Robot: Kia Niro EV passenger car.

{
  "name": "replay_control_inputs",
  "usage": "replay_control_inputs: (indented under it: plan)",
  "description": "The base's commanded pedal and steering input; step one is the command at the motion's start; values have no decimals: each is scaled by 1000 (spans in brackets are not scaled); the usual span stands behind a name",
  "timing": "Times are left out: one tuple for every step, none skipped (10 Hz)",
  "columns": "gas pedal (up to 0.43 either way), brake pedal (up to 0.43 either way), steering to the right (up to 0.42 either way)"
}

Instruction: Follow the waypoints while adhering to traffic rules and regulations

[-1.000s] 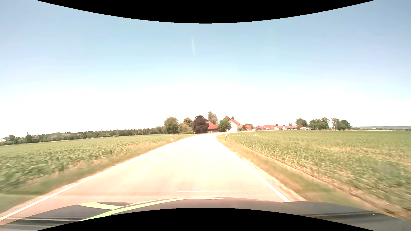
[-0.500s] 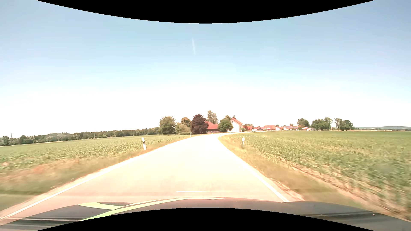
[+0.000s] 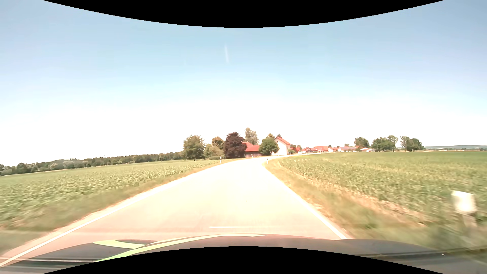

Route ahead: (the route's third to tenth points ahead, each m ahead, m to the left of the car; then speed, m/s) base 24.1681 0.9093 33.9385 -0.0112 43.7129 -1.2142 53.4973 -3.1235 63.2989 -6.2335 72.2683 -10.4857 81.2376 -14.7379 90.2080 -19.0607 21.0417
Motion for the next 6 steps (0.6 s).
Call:
replay_control_inputs:
  plan:
    - [0,177,9]
    - [0,171,12]
    - [0,152,12]
    - [0,122,12]
    - [0,79,13]
    - [0,43,14]
